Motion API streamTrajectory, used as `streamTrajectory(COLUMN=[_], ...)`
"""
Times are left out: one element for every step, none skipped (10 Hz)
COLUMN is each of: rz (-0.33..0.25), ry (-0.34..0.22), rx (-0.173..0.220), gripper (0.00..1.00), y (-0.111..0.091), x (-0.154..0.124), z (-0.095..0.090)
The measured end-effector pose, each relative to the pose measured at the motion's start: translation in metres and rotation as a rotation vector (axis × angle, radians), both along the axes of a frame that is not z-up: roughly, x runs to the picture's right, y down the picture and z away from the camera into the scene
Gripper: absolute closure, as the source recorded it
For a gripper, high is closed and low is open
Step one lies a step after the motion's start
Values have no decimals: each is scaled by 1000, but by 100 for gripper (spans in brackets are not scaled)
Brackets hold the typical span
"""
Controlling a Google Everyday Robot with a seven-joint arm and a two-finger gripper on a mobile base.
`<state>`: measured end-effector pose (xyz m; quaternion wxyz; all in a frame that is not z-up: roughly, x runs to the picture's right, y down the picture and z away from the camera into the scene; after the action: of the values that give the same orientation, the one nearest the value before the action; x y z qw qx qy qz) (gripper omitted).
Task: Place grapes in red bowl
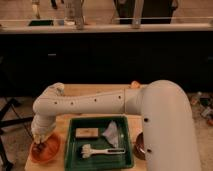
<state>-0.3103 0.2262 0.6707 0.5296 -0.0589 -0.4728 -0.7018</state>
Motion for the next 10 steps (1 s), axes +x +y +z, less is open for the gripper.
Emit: streamTrajectory(rz=[0,0,0,0,0,0,0,0,0,0], ry=[0,0,0,0,0,0,0,0,0,0], rx=[0,0,0,0,0,0,0,0,0,0], gripper=[96,96,96,99,100,95,86,76,66,56], y=[0,0,0,0,0,0,0,0,0,0], x=[0,0,0,0,0,0,0,0,0,0], z=[0,0,0,0,0,0,0,0,0,0])
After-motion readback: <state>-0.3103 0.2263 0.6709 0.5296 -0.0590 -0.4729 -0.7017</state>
